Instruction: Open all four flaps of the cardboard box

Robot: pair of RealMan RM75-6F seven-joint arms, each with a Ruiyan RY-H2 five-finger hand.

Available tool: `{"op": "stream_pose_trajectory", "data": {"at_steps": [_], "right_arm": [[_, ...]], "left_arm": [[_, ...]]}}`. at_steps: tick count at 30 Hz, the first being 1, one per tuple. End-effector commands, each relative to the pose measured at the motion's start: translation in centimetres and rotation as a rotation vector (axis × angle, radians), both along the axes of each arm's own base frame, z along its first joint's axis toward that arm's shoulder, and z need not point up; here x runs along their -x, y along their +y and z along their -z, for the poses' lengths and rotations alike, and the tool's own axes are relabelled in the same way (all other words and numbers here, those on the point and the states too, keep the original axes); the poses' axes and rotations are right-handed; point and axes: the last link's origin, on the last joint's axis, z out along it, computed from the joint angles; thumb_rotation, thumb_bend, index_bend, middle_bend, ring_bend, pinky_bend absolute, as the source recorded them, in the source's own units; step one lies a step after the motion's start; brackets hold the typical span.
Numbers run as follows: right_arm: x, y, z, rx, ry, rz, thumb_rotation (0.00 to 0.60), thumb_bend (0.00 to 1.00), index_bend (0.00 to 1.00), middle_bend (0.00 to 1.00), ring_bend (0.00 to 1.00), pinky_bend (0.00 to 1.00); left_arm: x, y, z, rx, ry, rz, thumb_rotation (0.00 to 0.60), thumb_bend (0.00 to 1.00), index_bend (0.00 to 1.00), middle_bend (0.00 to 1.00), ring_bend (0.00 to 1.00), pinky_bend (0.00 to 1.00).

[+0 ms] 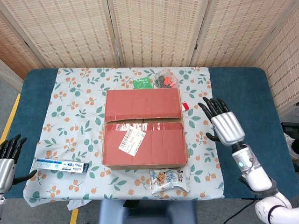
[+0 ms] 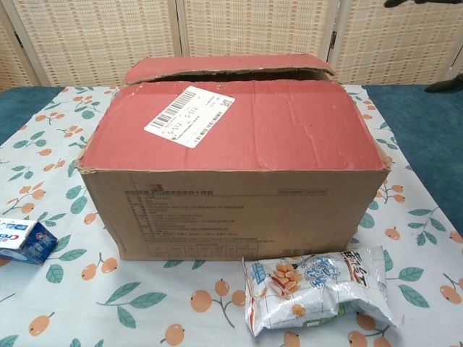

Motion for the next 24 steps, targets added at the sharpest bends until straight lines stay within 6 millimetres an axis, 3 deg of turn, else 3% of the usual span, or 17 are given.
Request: {"op": "stream_pose_trajectory", "data": {"at_steps": [1, 9, 24], "right_arm": [[-2.2, -1.4, 1.0, -0.014, -0.002, -0.026, 0.6, 0.26, 0.0, 0.0, 0.0, 0.0], [-5.0, -3.9, 3.6, -0.041, -0.028, -0.075, 0.6, 0.26, 0.0, 0.0, 0.0, 0.0], [-6.5, -7.2, 7.4, -0.062, -0.045, -0.123, 0.6, 0.26, 0.0, 0.0, 0.0, 0.0]], "left_arm": [[0.5, -0.1, -0.7, -0.009, -0.024, 0.001, 0.6, 0.18, 0.0, 0.0, 0.0, 0.0], [0.9, -0.5, -1.8, -0.027, -0.069, 0.009, 0.6, 0.18, 0.0, 0.0, 0.0, 0.0], [1.7, -0.9, -2.8, -0.047, -0.107, -0.01, 0.6, 0.19, 0.0, 0.0, 0.0, 0.0]]}}
